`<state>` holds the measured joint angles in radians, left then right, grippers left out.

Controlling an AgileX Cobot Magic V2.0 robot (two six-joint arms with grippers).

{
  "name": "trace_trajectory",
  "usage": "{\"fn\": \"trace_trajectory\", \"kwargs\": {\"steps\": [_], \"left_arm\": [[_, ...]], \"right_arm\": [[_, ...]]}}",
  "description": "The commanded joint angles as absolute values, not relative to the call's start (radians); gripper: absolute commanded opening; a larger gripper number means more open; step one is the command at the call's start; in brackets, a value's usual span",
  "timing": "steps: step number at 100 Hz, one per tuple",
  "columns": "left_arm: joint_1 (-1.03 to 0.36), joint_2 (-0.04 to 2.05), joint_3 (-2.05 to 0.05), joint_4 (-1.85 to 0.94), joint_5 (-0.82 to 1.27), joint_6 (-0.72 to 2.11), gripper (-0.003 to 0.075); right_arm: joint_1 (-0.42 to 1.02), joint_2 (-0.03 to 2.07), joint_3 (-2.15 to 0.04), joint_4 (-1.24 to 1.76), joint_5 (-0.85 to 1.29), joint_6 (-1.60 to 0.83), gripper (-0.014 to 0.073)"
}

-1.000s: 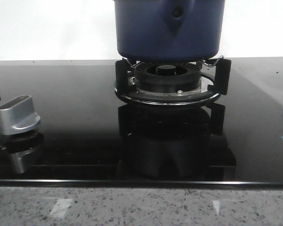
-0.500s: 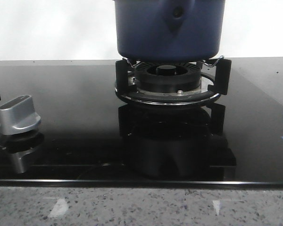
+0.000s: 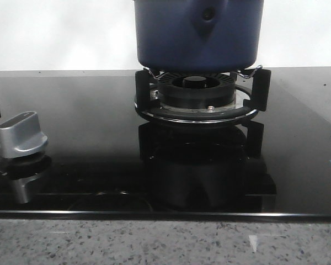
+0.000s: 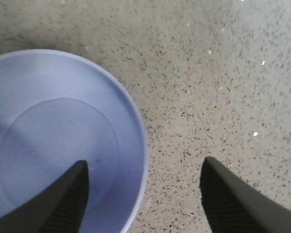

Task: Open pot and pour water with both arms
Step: 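Reach the right gripper to the light blue bowl rim and grasp it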

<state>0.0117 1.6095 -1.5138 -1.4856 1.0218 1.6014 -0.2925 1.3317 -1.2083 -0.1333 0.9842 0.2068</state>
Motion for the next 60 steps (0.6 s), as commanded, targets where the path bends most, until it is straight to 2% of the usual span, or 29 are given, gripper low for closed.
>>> {"fn": "trace_trajectory", "kwargs": {"steps": [1, 15, 29, 43, 56, 60], "left_arm": [[0.015, 1.553, -1.555, -1.591, 1.035, 1.587, 0.0223], [0.015, 1.553, -1.555, -1.591, 1.035, 1.587, 0.0223], [0.015, 1.553, -1.555, -1.591, 1.035, 1.587, 0.0223], [0.015, 1.553, -1.555, -1.591, 1.035, 1.587, 0.0223], [0.015, 1.553, -1.555, -1.591, 1.035, 1.587, 0.0223], [0.015, 1.553, -1.555, -1.591, 1.035, 1.587, 0.0223]], "right_arm": [[-0.345, 1.344, -1.245, -0.084, 0.947, 0.142, 0.0443], [-0.398, 1.403, -1.245, 0.078, 0.936, 0.051, 0.0442], [-0.408, 1.454, -1.245, 0.098, 0.936, 0.033, 0.0377], [-0.408, 1.483, -1.245, 0.102, 0.935, 0.033, 0.0195], [-0.408, 1.485, -1.245, 0.102, 0.931, 0.033, -0.0032], [-0.408, 1.485, -1.245, 0.102, 0.931, 0.033, -0.0076]]}}
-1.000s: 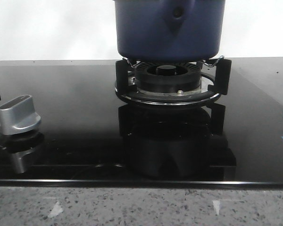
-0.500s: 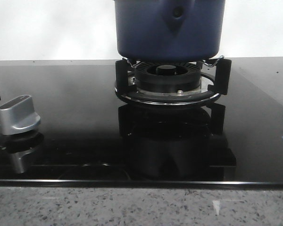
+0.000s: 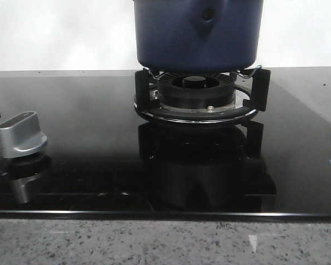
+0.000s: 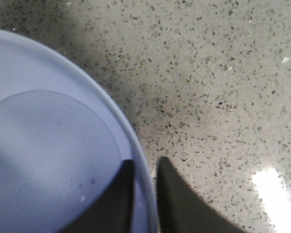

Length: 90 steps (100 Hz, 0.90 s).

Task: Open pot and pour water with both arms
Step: 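Reach the right gripper to the light blue bowl rim and grasp it, then lift the light blue bowl with the right gripper over the pot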

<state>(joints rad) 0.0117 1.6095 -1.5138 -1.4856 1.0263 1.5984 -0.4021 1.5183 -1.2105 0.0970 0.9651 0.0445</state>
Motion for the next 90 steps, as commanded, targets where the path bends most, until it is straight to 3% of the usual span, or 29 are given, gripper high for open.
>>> {"fn": "trace_trajectory", "kwargs": {"steps": [1, 42, 90], "left_arm": [[0.015, 1.553, -1.555, -1.591, 1.035, 1.587, 0.0223], [0.015, 1.553, -1.555, -1.591, 1.035, 1.587, 0.0223], [0.015, 1.553, -1.555, -1.591, 1.032, 1.587, 0.0223]], "right_arm": [[-0.408, 1.485, -1.245, 0.102, 0.931, 0.033, -0.0074], [-0.373, 1.463, -1.443, 0.159, 1.072, 0.029, -0.0056], [-0.035, 1.550, -1.840, 0.161, 1.104, 0.033, -0.0056]]}}
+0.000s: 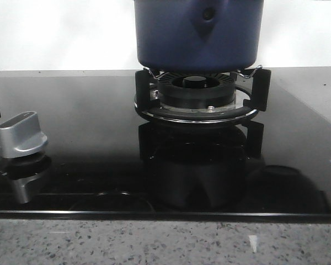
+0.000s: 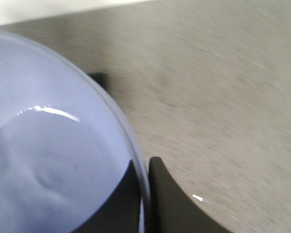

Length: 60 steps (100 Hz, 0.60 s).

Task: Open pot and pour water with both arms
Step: 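Lift the light blue bowl with the right gripper over the pot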

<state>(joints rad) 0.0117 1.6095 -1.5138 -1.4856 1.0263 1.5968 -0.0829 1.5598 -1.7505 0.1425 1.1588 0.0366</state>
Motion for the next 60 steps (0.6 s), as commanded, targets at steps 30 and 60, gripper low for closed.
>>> {"fn": "trace_trajectory", "kwargs": {"steps": [30, 60], "left_arm": [[0.015, 1.553, -1.555, -1.591, 1.029, 1.587, 0.0223], [0.015, 1.553, -1.555, -1.593, 1.029, 1.587, 0.0223]], "right_arm": [[0.117, 1.624, -1.943, 0.161, 0.960, 0.033, -0.0056], [0.218, 1.617, -1.870, 0.064, 0.746, 0.017, -0.0055]]}}
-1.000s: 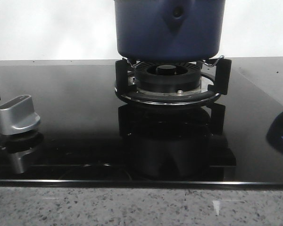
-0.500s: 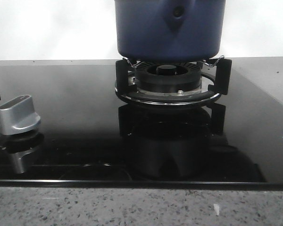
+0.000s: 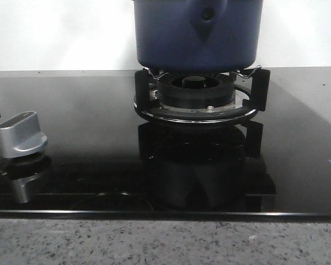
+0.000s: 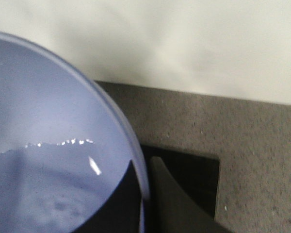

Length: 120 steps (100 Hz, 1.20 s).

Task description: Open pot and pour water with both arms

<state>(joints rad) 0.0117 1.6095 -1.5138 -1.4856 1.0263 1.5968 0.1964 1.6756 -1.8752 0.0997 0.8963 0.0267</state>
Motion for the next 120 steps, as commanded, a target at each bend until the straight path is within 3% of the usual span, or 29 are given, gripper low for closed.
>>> {"fn": "trace_trajectory", "kwargs": {"steps": [1, 75, 120], "left_arm": [[0.015, 1.553, -1.555, -1.593, 1.029, 1.587, 0.0223], [0.015, 1.553, -1.555, -1.621, 1.029, 1.587, 0.0223], [0.015, 1.553, -1.555, -1.621, 1.029, 1.587, 0.0223]], "right_arm": [[0.220, 1.614, -1.865, 0.059, 0.735, 0.017, -0.0055], [0.254, 1.409, -1.254, -0.082, -0.216, 0.017, -0.0055], [0.254, 1.409, -1.063, -0.102, -0.635, 0.017, -0.0055]]}}
